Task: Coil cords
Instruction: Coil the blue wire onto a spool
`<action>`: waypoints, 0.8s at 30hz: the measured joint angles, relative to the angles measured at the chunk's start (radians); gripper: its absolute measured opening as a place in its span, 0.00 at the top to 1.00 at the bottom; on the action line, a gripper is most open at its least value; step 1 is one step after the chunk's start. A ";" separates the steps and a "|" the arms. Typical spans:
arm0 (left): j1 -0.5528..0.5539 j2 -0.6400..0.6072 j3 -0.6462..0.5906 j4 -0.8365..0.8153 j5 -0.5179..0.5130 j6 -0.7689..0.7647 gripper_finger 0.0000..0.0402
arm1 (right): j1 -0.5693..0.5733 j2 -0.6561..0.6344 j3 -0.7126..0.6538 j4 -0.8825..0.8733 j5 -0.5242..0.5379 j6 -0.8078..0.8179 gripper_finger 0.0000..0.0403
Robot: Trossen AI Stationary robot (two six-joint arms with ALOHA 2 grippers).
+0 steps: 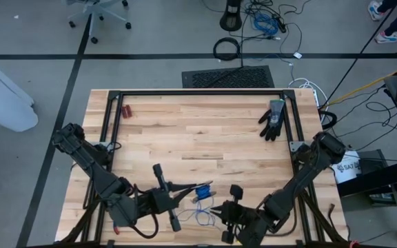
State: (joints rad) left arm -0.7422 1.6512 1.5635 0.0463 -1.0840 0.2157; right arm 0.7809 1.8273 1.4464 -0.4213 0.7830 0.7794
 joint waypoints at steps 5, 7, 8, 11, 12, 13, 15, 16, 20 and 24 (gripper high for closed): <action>0.002 0.000 0.000 0.027 0.005 -0.001 0.98 | 0.029 0.064 -0.002 0.011 0.020 0.062 0.89; 0.003 0.000 0.000 0.037 0.014 -0.001 0.98 | 0.028 0.081 -0.002 0.011 0.024 0.078 0.87; 0.003 0.000 0.000 0.037 0.019 -0.001 0.98 | 0.024 0.087 -0.002 0.007 0.023 0.084 0.87; 0.003 0.000 0.000 0.039 0.029 0.000 0.98 | 0.005 0.094 -0.002 0.003 0.009 0.104 0.85; 0.003 0.000 0.000 0.042 0.029 -0.001 0.98 | 0.000 0.094 -0.002 0.007 -0.006 0.104 0.85; 0.003 0.000 0.000 0.045 0.030 -0.001 0.98 | -0.004 0.094 -0.002 0.010 -0.023 0.105 0.84; 0.002 0.000 0.000 0.043 0.030 0.000 0.98 | -0.010 0.094 -0.002 0.010 -0.030 0.106 0.83; 0.001 0.000 0.000 0.042 0.031 0.000 0.98 | -0.010 0.094 -0.002 0.011 -0.029 0.104 0.83; -0.004 -0.001 0.000 0.030 0.032 -0.001 0.98 | -0.006 0.094 -0.002 0.014 -0.029 0.099 0.82; -0.009 -0.001 0.000 0.022 0.033 -0.001 0.98 | -0.008 0.094 -0.002 0.013 -0.028 0.073 0.80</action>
State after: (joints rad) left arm -0.7510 1.6505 1.5631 0.0681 -1.0512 0.2146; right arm 0.7733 1.9209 1.4448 -0.4084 0.7550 0.8527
